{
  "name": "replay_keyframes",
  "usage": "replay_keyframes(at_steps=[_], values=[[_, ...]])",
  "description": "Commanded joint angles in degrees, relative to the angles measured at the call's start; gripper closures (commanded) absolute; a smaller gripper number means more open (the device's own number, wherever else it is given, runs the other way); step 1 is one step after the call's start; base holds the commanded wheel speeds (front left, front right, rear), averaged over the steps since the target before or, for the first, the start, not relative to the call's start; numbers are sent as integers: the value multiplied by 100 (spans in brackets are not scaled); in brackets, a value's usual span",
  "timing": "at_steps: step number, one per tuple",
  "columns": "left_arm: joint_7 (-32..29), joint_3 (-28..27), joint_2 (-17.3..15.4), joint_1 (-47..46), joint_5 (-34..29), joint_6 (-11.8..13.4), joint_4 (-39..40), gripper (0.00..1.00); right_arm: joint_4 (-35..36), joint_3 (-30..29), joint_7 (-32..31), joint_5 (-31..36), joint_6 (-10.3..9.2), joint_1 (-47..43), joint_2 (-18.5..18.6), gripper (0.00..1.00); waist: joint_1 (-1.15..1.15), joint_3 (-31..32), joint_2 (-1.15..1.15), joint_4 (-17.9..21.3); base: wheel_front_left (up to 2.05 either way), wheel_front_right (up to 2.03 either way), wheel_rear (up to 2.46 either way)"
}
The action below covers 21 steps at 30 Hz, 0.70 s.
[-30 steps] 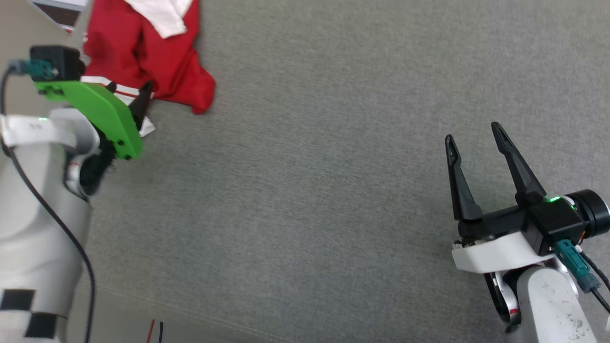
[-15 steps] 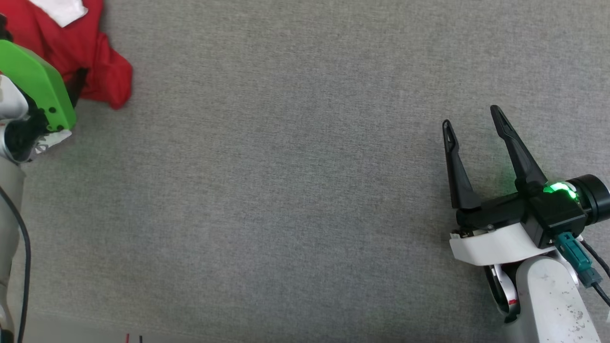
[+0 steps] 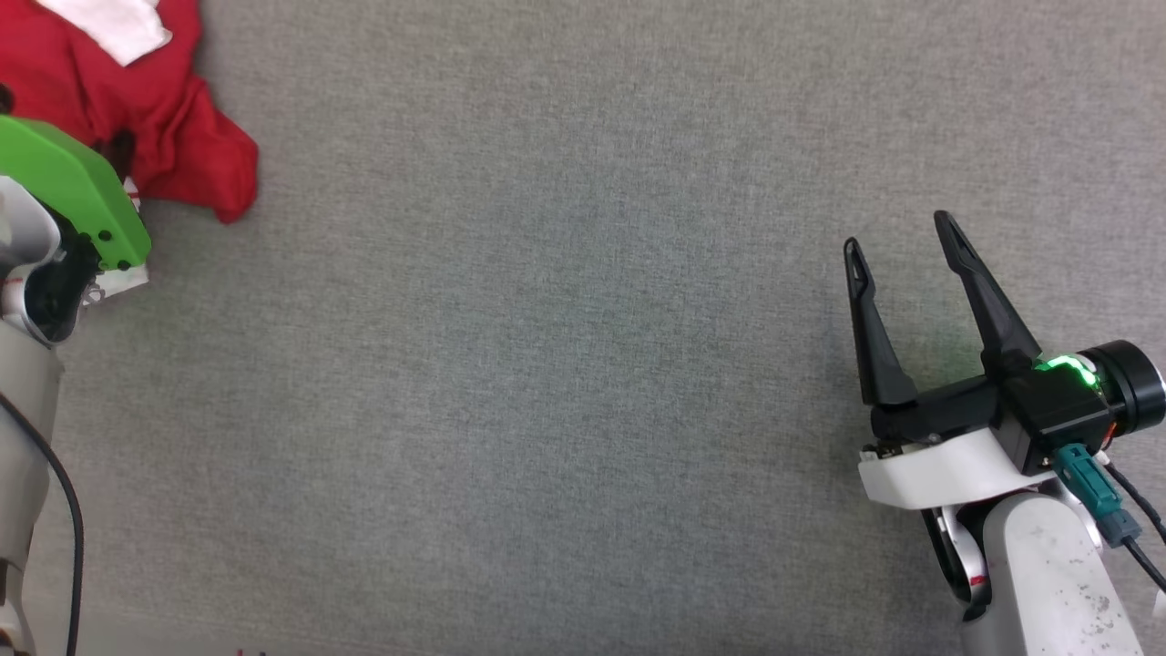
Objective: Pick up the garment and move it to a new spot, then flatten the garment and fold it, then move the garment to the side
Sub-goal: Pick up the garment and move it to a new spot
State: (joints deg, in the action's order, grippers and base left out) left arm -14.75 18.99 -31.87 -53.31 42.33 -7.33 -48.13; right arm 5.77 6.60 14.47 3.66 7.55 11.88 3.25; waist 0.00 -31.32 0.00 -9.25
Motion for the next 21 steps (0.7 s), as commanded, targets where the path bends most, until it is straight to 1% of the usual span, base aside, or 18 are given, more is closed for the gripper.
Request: replay_keyframes(at_steps=[1, 4, 8, 12, 16, 21], values=[[389, 13, -15, 84, -144, 19, 27, 100, -43, 1, 52, -45, -6, -48, -13, 0, 0, 358, 0, -31, 0, 0, 0], [1140, -1, -25, 138, -313, 53, 131, 100, -148, 2, 52, -114, -6, -169, -22, 0, 0, 725, 0, -42, 0, 0, 0], [1721, 12, -98, 233, -477, 89, 344, 100, -257, -29, 52, -235, -6, -312, -31, 0, 0, 1185, 0, -31, 0, 0, 0], [2232, 73, -216, 314, -758, 280, 734, 100, -280, -119, 52, -467, -6, -409, -34, 0, 0, 1541, 0, 10, 0, 0, 0], [2480, 145, -258, 394, -925, 389, 1232, 100, -329, -299, 52, -660, -6, -518, -35, 0, 0, 1839, 0, 101, 0, 0, 0], [2412, 336, -250, 416, -1052, 370, 1916, 100, -350, -432, 52, -831, -6, -620, -36, 0, 0, 2090, 0, 297, 0, 0, 0]])
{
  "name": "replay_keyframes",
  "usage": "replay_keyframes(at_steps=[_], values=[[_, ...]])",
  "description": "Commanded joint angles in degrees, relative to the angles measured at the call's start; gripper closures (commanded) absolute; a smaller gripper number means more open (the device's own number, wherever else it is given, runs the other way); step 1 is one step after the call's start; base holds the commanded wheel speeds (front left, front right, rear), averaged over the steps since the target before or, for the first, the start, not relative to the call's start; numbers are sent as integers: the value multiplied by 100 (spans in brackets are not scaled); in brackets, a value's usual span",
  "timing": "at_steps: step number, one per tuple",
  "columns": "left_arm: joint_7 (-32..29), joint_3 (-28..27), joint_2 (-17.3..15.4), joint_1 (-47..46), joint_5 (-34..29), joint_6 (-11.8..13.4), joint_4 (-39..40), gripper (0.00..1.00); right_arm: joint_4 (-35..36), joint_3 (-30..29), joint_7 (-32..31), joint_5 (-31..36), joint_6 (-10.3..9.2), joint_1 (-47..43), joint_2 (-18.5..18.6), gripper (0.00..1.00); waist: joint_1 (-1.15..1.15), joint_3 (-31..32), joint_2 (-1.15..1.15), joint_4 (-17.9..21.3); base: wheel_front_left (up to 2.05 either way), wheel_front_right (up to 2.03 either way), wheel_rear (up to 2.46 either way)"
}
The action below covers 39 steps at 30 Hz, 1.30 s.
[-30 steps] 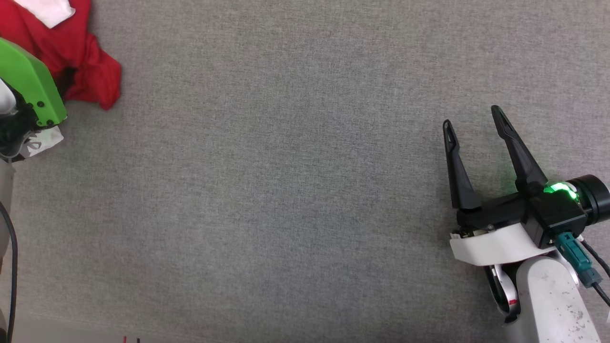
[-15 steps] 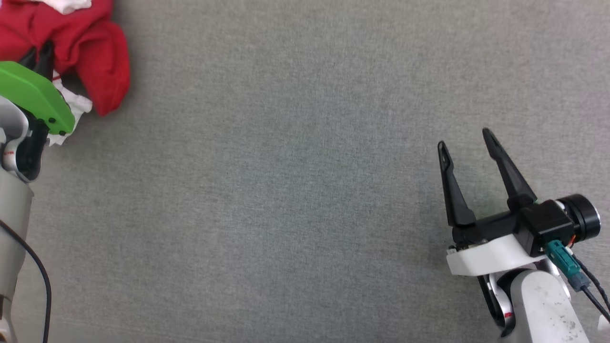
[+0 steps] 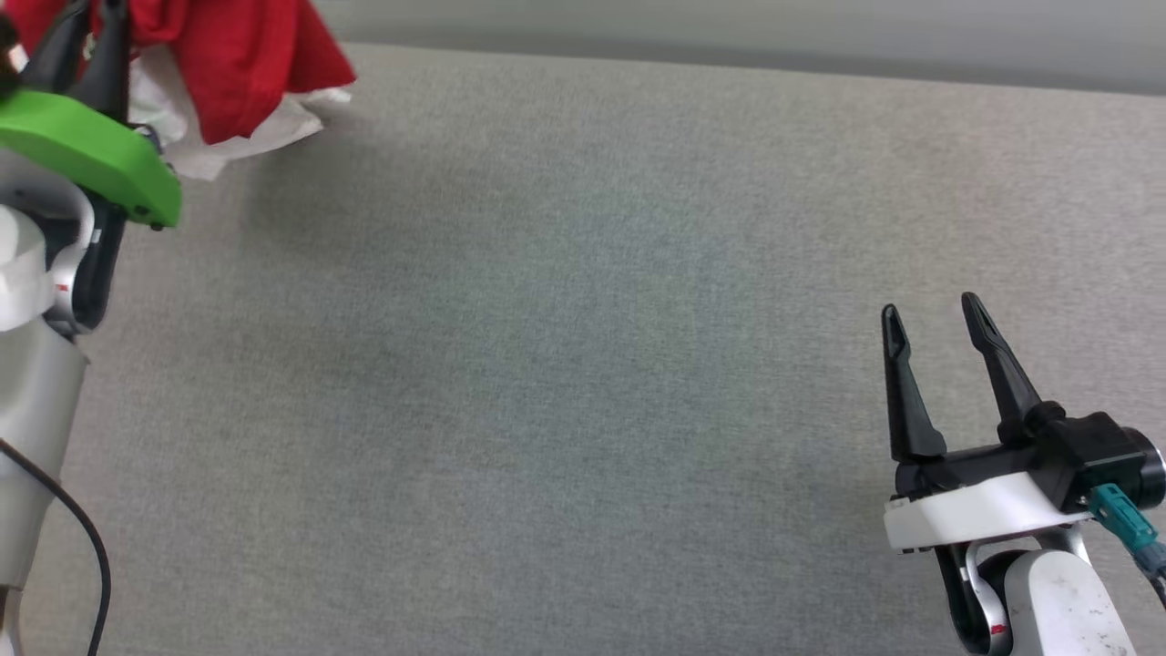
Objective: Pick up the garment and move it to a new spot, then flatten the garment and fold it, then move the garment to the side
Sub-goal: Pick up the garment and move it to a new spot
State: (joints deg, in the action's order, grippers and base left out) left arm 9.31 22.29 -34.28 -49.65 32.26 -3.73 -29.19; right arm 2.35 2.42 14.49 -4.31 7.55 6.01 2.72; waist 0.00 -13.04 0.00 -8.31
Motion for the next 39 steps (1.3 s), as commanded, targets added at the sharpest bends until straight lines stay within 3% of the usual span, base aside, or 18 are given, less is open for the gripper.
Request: replay_keyframes(at_steps=[1, 6, 12, 19, 22, 31, 37, 38, 39], values=[[-31, 57, 7, 33, -68, -2, 171, 100, -13, -37, 51, -64, -6, -45, 17, 0, 0, 304, 0, 265, 0, 0, 0], [-325, 350, 201, -73, -134, -50, 752, 100, -52, -131, 51, -176, -6, -89, 17, 0, 0, 447, 0, 608, 0, 0, 0], [-652, 918, 755, -525, -302, -156, 1055, 100, -84, -387, 51, -326, -6, -105, 16, 0, 0, 485, 0, 1204, 0, 0, 0], [-358, 1250, 1364, -1106, -345, -264, 851, 100, -118, -589, 51, -442, -6, -86, 16, 0, 0, 460, 0, 1755, 0, 0, 0], [-233, 1637, 1543, -695, -199, -329, 724, 100, -110, -720, 51, -481, -6, -156, 16, 0, 0, 439, 0, 1887, 0, 0, 0], [-206, 2826, 1223, 1009, -408, -363, 171, 100, -117, -805, 51, -423, -6, -144, 16, 0, 0, 290, 0, 1649, 0, 0, 0], [-397, 3504, 1418, 1501, -457, -371, -206, 100, -174, -799, 51, -308, -6, -106, 16, 0, 0, 293, 0, 1362, 0, 0, 0], [-559, 3806, 1564, 1567, -431, -373, -318, 62, -215, -792, 51, -267, -6, -94, 16, 0, 0, 330, 0, 1234, 0, 0, 0], [-655, 3917, 1614, 1584, -404, -374, -375, 0, -237, -790, 51, -252, -6, -95, 16, 0, 0, 354, 0, 1186, 0, 0, 0]])
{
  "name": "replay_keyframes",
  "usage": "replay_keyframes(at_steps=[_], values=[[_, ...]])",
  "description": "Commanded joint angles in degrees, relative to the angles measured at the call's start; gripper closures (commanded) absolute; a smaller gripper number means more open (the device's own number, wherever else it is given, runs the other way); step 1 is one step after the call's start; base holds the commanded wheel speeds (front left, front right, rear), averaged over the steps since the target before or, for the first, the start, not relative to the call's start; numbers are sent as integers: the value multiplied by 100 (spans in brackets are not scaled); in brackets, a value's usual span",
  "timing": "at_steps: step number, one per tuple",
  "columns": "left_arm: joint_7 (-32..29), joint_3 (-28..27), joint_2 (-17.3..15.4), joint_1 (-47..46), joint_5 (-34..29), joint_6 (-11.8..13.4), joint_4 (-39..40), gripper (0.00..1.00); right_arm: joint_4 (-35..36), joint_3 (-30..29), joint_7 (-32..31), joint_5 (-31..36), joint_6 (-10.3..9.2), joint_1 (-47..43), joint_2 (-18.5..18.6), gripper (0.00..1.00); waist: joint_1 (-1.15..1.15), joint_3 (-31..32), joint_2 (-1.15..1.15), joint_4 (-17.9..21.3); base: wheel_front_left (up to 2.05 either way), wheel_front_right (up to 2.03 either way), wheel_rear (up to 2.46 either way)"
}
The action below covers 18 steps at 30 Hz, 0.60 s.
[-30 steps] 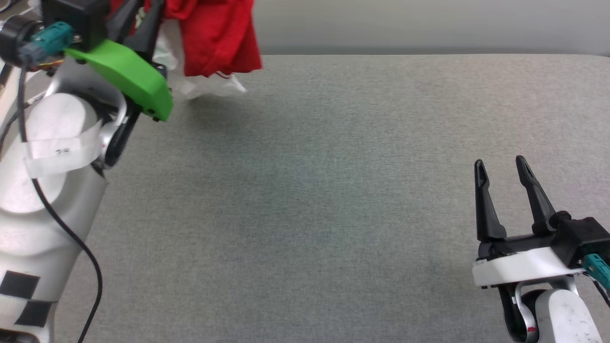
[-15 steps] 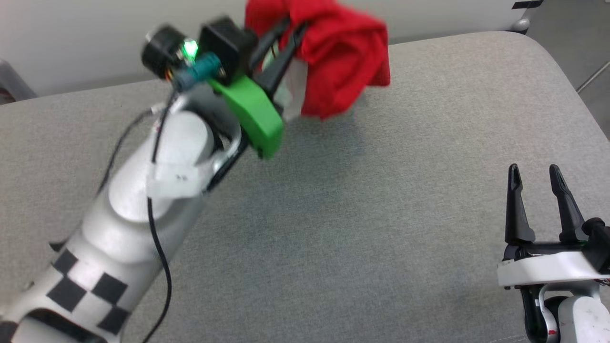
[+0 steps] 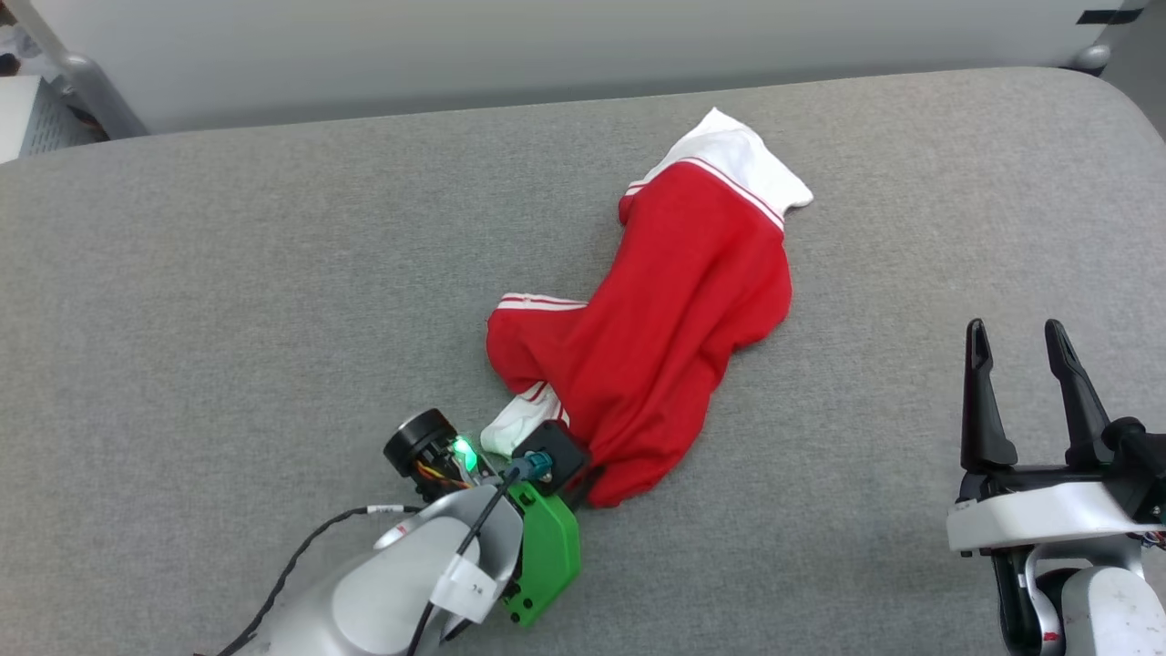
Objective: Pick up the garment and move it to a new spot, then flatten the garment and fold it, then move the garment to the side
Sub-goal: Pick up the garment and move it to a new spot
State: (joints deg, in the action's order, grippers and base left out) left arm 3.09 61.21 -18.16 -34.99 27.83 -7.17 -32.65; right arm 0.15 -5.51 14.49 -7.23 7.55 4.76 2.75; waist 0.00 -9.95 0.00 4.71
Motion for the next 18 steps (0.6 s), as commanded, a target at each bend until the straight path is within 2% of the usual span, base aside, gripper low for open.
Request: replay_keyframes(at_steps=[1, 5, 9, 14, 18], values=[[-115, 97, 44, 130, 68, -30, -81, 0, -36, 3, 51, 52, -6, 23, 13, 0, 0, 72, 0, -158, 0, 0, 0], [-95, 265, 185, 100, 86, -30, -212, 0, -109, 20, 51, 85, -6, -11, 13, 0, 0, 189, 0, -314, 0, 0, 0], [193, 70, 263, 139, 264, 55, -259, 0, -153, -8, 51, 98, -6, -80, 13, 0, 0, 360, 0, -470, 0, 0, 0], [631, -329, 192, 239, 554, 278, -81, 0, -181, -82, 51, 145, -6, -203, 13, 0, 0, 600, 0, -678, 0, 0, 0], [925, -741, 10, 388, 811, 511, 253, 0, -183, -108, 51, 206, -6, -314, 13, 0, 0, 779, 0, -831, 0, 0, 0]])
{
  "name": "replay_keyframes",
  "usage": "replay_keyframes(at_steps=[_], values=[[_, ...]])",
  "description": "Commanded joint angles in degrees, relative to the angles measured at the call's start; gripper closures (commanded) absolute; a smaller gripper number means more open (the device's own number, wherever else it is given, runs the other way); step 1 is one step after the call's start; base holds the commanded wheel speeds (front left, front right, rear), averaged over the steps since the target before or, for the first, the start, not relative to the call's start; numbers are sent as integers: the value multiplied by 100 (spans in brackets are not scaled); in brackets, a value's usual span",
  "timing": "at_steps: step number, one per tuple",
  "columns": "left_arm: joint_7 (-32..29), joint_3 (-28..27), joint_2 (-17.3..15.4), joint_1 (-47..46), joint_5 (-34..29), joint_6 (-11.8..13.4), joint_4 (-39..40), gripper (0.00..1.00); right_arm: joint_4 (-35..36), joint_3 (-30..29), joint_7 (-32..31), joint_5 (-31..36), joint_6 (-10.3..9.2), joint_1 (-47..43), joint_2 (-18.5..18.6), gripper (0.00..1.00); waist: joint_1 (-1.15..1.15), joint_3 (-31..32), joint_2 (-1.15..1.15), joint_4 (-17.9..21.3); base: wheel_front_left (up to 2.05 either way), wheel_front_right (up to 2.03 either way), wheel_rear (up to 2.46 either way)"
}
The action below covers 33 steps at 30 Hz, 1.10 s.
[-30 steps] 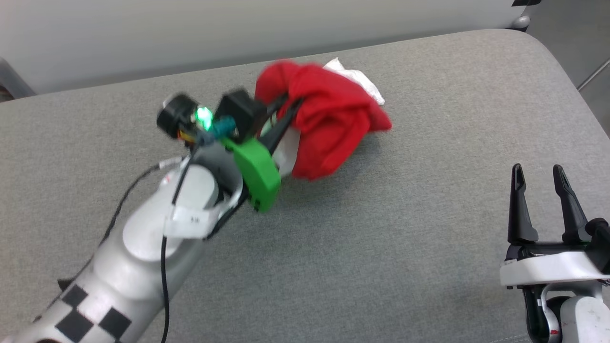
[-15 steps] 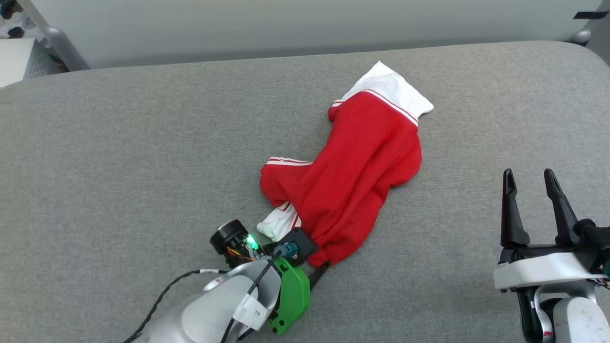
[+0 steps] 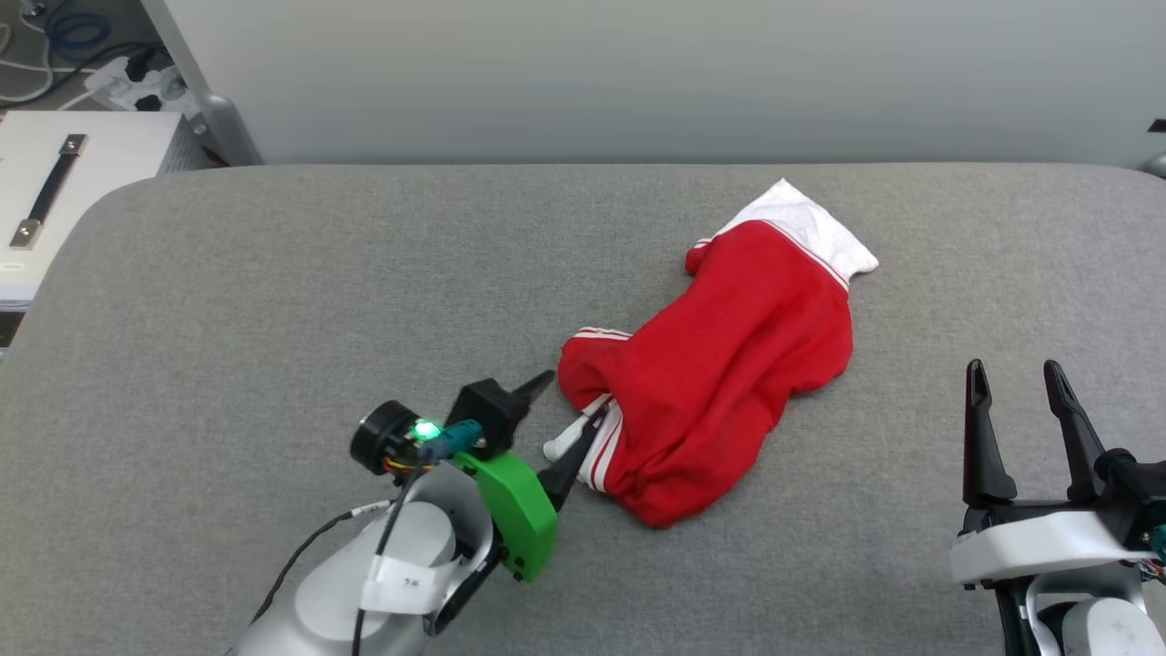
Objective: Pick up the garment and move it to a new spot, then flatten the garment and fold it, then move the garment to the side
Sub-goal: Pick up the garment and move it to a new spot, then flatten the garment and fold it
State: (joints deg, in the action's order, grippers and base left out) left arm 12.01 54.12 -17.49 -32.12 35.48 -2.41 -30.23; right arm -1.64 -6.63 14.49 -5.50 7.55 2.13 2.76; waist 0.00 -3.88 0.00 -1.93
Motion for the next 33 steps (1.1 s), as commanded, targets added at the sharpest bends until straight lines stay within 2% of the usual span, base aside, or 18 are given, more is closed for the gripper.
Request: replay_keyframes(at_steps=[1, 4, 7, 11, 13, 16, 25, 29, 33], values=[[103, -168, -115, 161, 114, 117, 130, 0, -8, -2, 51, 46, -6, -80, 12, 0, 0, 223, 0, -203, 0, 0, 0], [249, -591, -270, 353, 219, 365, 524, 0, -7, -17, 51, 68, -6, -150, 12, 0, 0, 302, 0, -273, 0, 0, 0], [292, -1248, -326, 712, 187, 670, 1135, 0, 10, -21, 51, 82, -6, -231, 12, 0, 0, 337, 0, -332, 0, 0, 0], [296, -2181, -150, 1456, -321, 884, 1977, 0, 7, 10, 51, 110, -6, -291, 12, 0, 0, 315, 0, -387, 0, 0, 0], [297, -2542, 35, 1836, -578, 877, 2226, 0, 0, 45, 51, 111, -6, -310, 12, 0, 0, 301, 0, -391, 0, 0, 0], [297, -3188, 423, 2415, -1033, 754, 2464, 0, -5, 96, 51, 107, -6, -333, 12, 0, 0, 281, 0, -397, 0, 0, 0], [298, -3935, 955, 2743, -1779, 126, 2417, 0, -190, 181, 47, 258, -6, -319, 11, 0, 0, 117, 0, -502, 0, 0, 0], [298, -4159, 1137, 2662, -1989, -86, 2371, 0, -297, 417, -588, 576, -6, -79, 14, 0, 0, -16, 0, -605, 0, 0, 0], [298, -4268, 1275, 2576, -2116, -230, 2329, 0, -368, 771, -1735, 483, -6, 379, 359, 0, 0, -190, 0, -747, 0, 0, 0]])
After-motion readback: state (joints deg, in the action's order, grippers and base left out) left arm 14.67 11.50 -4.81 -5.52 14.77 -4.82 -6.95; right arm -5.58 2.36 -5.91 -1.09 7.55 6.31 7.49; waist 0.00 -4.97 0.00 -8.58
